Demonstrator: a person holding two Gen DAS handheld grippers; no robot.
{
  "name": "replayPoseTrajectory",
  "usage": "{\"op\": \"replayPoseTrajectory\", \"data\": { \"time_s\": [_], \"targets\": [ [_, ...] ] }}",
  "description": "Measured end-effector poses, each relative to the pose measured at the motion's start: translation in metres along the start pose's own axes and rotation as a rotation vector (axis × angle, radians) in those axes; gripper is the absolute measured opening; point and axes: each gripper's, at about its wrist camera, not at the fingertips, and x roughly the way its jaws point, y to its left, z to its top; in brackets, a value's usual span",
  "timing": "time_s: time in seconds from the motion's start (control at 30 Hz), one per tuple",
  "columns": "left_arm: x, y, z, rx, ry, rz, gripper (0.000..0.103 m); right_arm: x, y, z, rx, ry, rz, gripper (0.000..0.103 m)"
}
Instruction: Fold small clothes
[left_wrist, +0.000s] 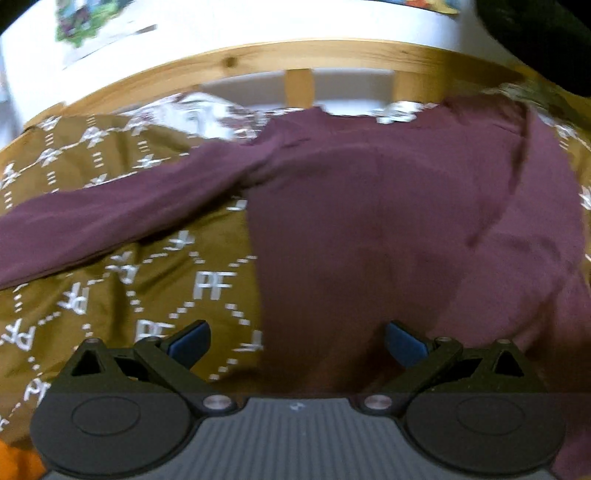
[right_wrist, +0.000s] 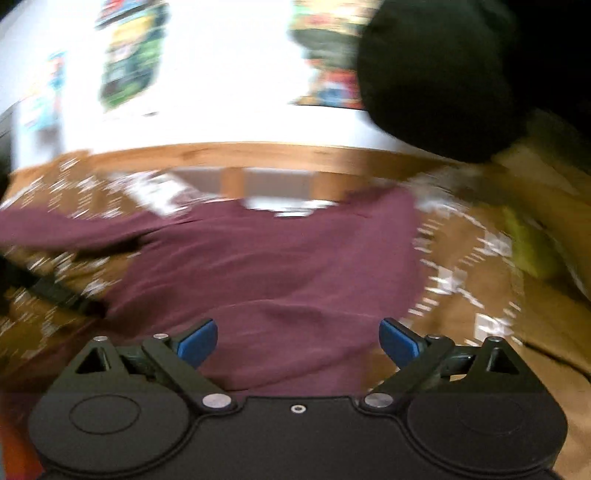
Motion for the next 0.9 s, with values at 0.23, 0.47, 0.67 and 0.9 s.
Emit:
{"op": "replayPoseTrajectory", "data": {
  "time_s": [0.23, 0.47, 0.67, 0.9],
  "targets": [
    [-0.007, -0.031, -0.023, 0.208, -0.012, -0.037, 0.102, 0.010, -0.032, -0.006, 0.095, -0.019, -0.151, 0.101],
    [-0.015, -0.040, -0.037, 0.308, -0.012, -0.070, 0.102, 0.021, -0.037, -0.001, -0.042, -0.026, -0.369, 0.102],
    [-0.009, -0.037, -0.039, 0.296, 0.025, -0.054, 0.102, 0.054, -0.042, 0.002, -0.180, -0.008, -0.465, 0.092],
    [-0.010, -0.038, -0.041, 0.318, 0.023, -0.041, 0.102, 0.078, -0.051, 0.015, -0.114, -0.048, -0.316, 0.054]
  ]
}}
